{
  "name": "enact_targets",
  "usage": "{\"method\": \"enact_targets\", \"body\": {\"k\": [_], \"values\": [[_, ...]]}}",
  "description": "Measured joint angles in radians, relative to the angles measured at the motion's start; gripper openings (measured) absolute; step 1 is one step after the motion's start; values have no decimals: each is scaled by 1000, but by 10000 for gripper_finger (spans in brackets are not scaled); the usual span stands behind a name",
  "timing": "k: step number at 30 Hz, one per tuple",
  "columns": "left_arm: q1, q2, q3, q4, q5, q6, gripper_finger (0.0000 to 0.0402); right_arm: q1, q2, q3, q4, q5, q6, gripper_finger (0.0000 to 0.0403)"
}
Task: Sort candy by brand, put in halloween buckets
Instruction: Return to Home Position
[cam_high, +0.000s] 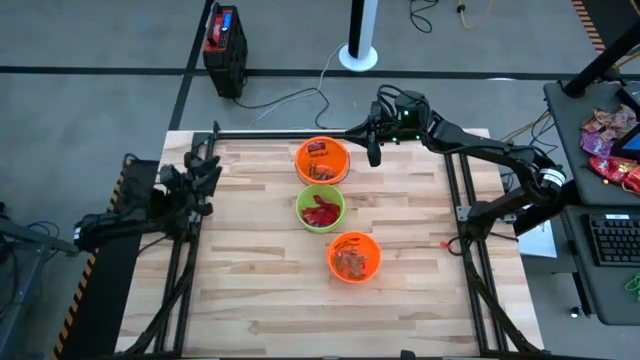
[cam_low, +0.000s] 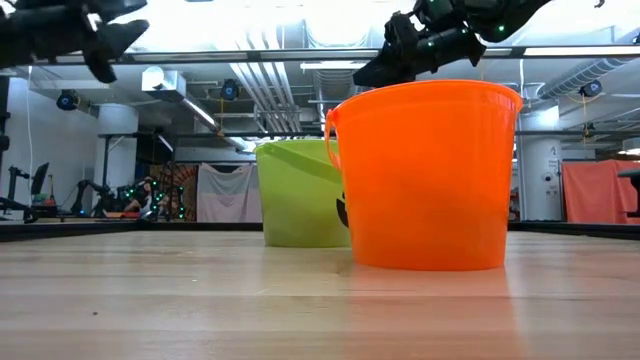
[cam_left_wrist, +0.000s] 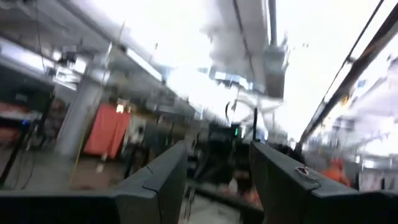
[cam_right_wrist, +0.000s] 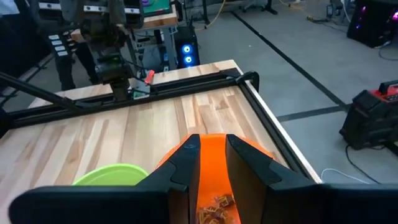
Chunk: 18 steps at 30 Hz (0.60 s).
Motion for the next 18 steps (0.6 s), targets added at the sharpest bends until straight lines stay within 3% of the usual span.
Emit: {"method": "enact_targets", "body": {"k": [1, 6, 15, 18], "values": [[0, -43, -18, 3, 0, 7, 158, 0, 0, -3, 0, 0, 0, 68], [1, -29, -90, -7, -9, 28, 158, 0, 3, -12, 5, 5, -29, 68], [0, -10, -97, -420, -26, 17, 158, 0, 3, -15, -30, 8, -34, 68], [0, 23, -87, -438, -25, 20, 158, 0, 3, -15, -31, 8, -34, 68]]}}
